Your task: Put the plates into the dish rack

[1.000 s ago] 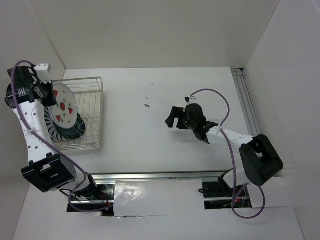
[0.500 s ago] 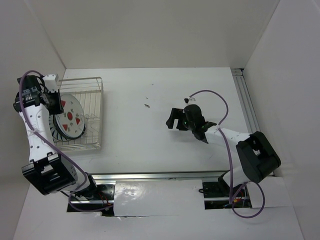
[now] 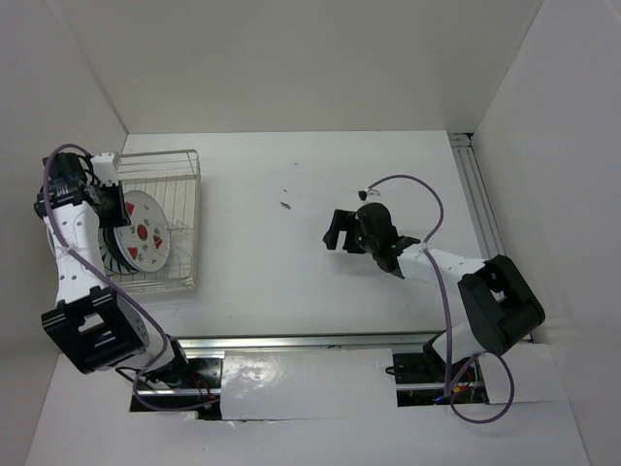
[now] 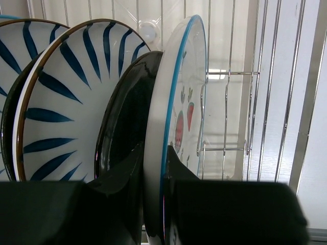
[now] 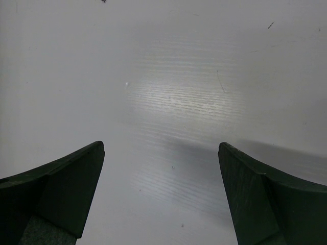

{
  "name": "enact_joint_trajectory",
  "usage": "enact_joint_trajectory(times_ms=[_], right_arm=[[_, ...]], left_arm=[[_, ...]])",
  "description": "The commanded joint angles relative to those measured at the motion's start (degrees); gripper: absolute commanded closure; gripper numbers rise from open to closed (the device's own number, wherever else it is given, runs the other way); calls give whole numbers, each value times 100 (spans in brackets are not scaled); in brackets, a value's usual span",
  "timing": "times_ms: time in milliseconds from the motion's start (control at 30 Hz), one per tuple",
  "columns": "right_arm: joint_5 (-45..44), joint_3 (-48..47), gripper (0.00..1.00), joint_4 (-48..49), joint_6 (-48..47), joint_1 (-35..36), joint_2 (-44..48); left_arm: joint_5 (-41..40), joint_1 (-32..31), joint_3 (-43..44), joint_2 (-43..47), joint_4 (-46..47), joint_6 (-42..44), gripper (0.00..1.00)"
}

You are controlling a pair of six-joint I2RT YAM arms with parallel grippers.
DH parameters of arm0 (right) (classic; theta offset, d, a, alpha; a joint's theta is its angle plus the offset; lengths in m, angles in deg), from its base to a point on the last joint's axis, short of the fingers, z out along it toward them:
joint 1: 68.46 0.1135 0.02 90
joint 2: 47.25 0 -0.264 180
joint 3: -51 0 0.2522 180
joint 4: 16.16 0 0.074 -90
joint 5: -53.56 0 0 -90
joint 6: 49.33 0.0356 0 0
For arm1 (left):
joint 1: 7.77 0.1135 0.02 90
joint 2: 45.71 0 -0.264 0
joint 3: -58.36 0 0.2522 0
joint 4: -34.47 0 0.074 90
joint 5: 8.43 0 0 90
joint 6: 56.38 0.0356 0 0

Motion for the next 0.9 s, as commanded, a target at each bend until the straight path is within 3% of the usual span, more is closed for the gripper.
enact_joint_trajectory(times_ms=[0,467,633,767,867], right_arm=[[-182,-38,1,-27,9,22,43],[-130,24,1,87,61,22,43],[-130,-107,1,34,61,22,104],[-383,-466,1,-289,-210,22,157],[-560,-854,1,-501,-360,22,210]], left_arm=[[62,32,38,78,573,28,87],[-105,32,100,78,520,248,45],[-105,32,802,183,170,300,18],[131,32,1434,236,-182,300,7],[255,32,1646,472,-305,300,5]])
